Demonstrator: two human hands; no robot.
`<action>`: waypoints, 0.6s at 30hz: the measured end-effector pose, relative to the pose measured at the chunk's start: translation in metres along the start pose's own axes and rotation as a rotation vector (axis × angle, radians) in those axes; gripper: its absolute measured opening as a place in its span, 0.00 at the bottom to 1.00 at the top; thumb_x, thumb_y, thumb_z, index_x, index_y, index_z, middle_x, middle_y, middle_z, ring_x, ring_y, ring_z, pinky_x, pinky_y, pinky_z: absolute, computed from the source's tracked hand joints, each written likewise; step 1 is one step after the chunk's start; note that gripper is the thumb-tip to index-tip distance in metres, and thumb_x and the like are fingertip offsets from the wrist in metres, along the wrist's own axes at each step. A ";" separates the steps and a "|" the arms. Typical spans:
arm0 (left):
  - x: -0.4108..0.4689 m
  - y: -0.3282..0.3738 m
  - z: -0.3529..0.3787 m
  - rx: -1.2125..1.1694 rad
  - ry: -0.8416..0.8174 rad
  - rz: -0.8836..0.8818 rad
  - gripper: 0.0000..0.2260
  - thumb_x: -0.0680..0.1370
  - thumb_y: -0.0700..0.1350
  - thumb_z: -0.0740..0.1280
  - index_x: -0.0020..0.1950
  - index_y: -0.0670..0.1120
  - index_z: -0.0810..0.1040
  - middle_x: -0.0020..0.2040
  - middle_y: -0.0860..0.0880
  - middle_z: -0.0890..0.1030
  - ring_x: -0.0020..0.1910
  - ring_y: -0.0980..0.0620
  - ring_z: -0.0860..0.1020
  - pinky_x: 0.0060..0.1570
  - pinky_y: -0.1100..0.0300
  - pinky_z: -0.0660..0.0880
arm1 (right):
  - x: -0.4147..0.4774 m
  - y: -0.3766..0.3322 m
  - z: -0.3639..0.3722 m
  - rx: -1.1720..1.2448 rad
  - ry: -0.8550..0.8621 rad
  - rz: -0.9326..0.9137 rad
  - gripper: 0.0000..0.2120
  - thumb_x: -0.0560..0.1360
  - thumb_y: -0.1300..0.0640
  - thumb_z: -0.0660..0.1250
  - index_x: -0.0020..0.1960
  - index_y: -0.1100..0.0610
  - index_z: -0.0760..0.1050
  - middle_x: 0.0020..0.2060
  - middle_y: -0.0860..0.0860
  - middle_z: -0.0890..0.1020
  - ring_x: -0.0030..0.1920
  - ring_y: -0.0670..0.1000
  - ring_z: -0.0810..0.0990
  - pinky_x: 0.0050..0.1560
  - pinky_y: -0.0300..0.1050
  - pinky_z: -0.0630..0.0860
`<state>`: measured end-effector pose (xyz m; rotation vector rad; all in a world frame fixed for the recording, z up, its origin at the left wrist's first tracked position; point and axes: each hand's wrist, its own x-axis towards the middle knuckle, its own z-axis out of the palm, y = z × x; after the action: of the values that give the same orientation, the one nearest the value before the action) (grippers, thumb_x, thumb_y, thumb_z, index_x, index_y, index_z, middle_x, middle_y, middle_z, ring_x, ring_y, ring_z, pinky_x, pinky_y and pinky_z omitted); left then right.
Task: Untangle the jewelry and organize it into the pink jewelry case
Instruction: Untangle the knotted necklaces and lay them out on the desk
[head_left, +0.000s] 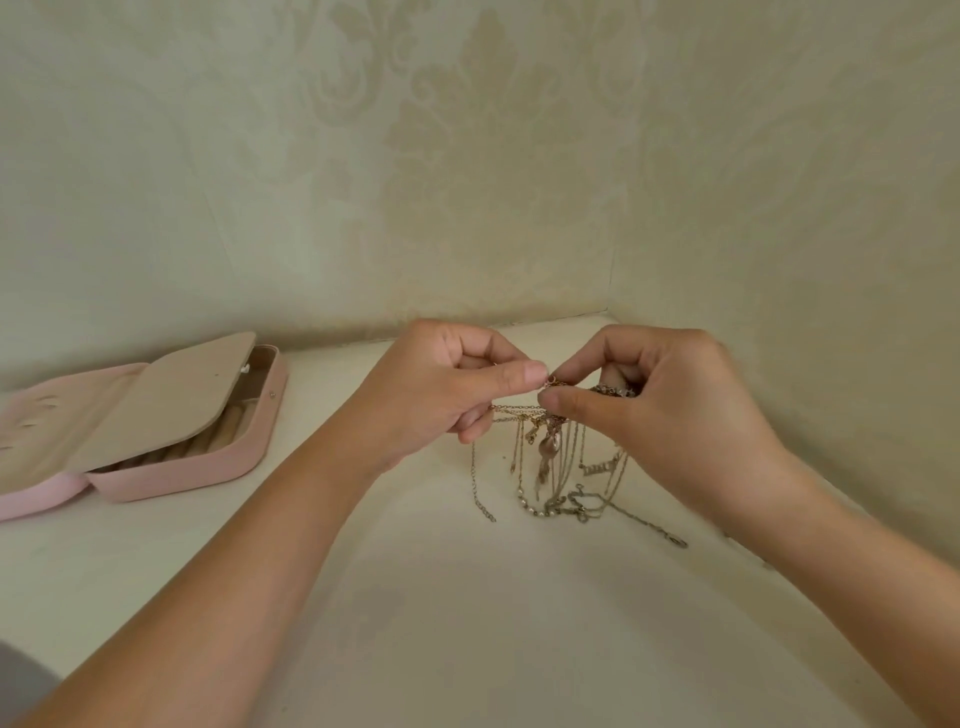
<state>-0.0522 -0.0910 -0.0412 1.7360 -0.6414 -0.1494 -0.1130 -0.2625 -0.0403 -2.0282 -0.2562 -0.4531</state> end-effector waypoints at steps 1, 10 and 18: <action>0.000 0.000 0.000 -0.019 0.013 0.001 0.10 0.67 0.50 0.72 0.39 0.43 0.81 0.20 0.52 0.65 0.19 0.55 0.62 0.24 0.66 0.65 | 0.000 0.000 0.000 0.006 0.001 0.005 0.06 0.67 0.55 0.77 0.36 0.52 0.80 0.19 0.45 0.63 0.22 0.45 0.59 0.24 0.32 0.59; -0.002 0.002 0.009 -0.155 0.002 0.014 0.10 0.71 0.51 0.66 0.39 0.45 0.77 0.21 0.54 0.63 0.20 0.57 0.61 0.23 0.68 0.63 | 0.005 -0.003 -0.005 0.248 -0.021 0.121 0.07 0.65 0.51 0.75 0.38 0.55 0.84 0.22 0.48 0.60 0.22 0.46 0.54 0.22 0.33 0.54; -0.002 0.004 0.011 -0.163 -0.025 0.013 0.11 0.72 0.53 0.64 0.32 0.51 0.77 0.21 0.53 0.63 0.19 0.57 0.59 0.22 0.69 0.60 | 0.004 -0.001 -0.003 0.195 0.056 0.037 0.03 0.69 0.56 0.76 0.37 0.53 0.83 0.19 0.46 0.60 0.21 0.45 0.56 0.23 0.32 0.59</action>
<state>-0.0602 -0.1004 -0.0410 1.5751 -0.6410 -0.2088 -0.1108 -0.2646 -0.0362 -1.8247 -0.2193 -0.4433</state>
